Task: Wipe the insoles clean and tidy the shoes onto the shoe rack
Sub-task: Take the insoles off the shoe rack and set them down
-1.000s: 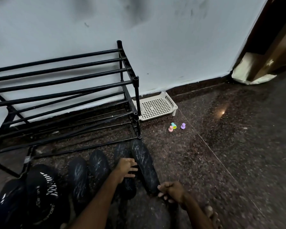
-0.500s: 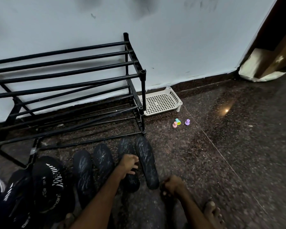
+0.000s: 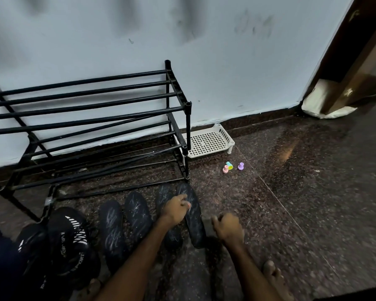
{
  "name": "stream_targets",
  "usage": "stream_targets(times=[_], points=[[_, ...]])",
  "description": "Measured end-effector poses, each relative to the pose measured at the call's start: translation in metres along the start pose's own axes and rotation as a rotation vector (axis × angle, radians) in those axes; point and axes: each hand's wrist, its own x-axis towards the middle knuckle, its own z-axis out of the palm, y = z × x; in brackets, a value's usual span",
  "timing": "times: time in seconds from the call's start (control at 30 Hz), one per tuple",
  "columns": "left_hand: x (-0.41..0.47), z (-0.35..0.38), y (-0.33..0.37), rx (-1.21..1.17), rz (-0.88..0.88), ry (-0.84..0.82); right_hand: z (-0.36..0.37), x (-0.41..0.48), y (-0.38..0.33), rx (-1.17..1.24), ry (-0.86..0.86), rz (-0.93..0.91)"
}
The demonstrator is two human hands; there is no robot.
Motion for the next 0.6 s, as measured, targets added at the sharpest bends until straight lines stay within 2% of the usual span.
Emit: stream_targets(times=[0.1,0.27,0.4,0.6], points=[[-0.001,-0.003,0.007,0.094,0.027,-0.018,-0.005,0.000,0.007,-0.051,-0.125,-0.002],[0.011,-0.015,0.031,0.124,0.087,-0.001,-0.008,0.030,0.003,-0.015,-0.104,0.032],[0.038,-0.017,0.056,0.084,0.137,0.017,-0.036,0.073,-0.027,-0.035,-0.036,-0.068],[0.098,-0.005,0.094,0.035,0.199,0.016,-0.083,0.164,-0.081,-0.003,-0.041,-0.242]])
